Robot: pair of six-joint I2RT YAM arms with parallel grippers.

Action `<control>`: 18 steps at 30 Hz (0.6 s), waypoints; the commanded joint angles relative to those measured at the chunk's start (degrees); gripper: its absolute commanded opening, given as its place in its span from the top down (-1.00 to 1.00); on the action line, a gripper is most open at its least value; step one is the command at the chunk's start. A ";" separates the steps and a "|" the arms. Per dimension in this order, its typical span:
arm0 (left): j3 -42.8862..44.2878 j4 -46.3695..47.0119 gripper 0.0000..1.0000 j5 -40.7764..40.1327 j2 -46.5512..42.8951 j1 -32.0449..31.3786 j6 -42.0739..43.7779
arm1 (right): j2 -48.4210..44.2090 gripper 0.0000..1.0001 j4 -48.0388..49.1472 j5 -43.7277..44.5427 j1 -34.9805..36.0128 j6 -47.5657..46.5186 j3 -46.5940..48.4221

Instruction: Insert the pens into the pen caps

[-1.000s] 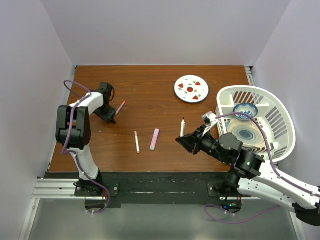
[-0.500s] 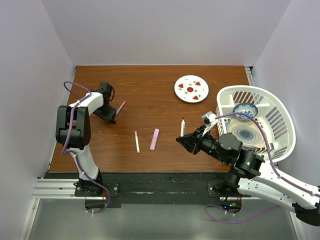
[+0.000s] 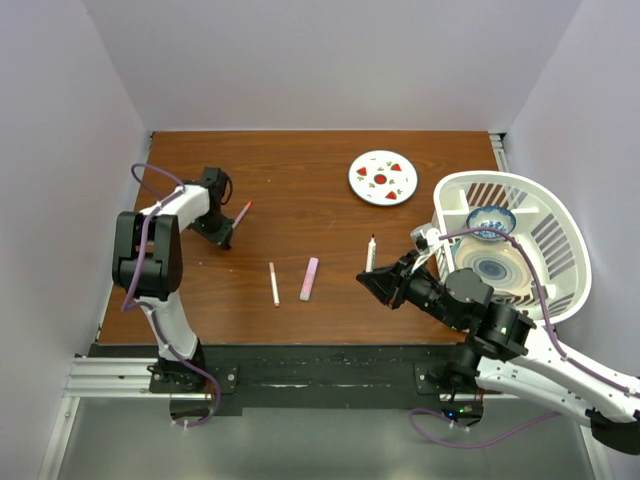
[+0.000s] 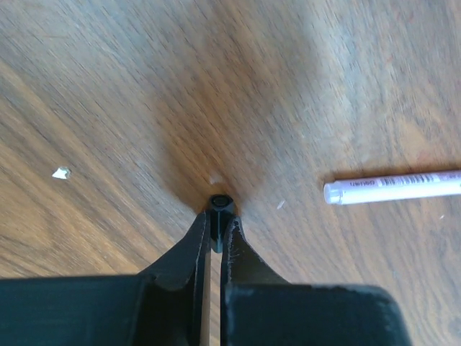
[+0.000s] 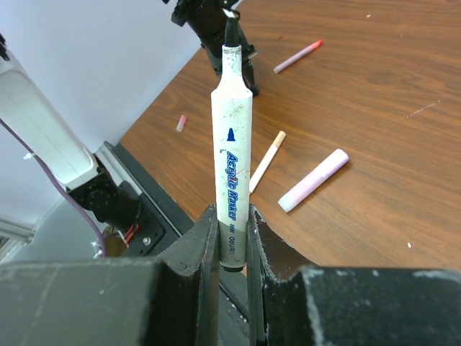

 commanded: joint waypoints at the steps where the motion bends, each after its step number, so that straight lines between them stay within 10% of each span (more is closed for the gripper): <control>1: -2.40 -1.72 1.00 1.12 -4.48 -4.09 2.72 | 1.23 1.00 -1.10 -4.18 0.06 0.41 3.45; 7: -6.08 6.78 1.00 4.43 -20.90 -14.46 12.46 | 3.25 1.00 1.97 -11.92 0.06 0.85 3.54; 13: -26.10 48.35 1.00 28.51 -42.78 -22.38 14.35 | 6.85 1.00 15.93 -21.69 0.15 8.74 -4.61; 18: -34.21 60.32 1.00 34.33 -54.05 -25.10 9.68 | 11.59 1.00 23.07 -21.52 0.32 8.50 -7.44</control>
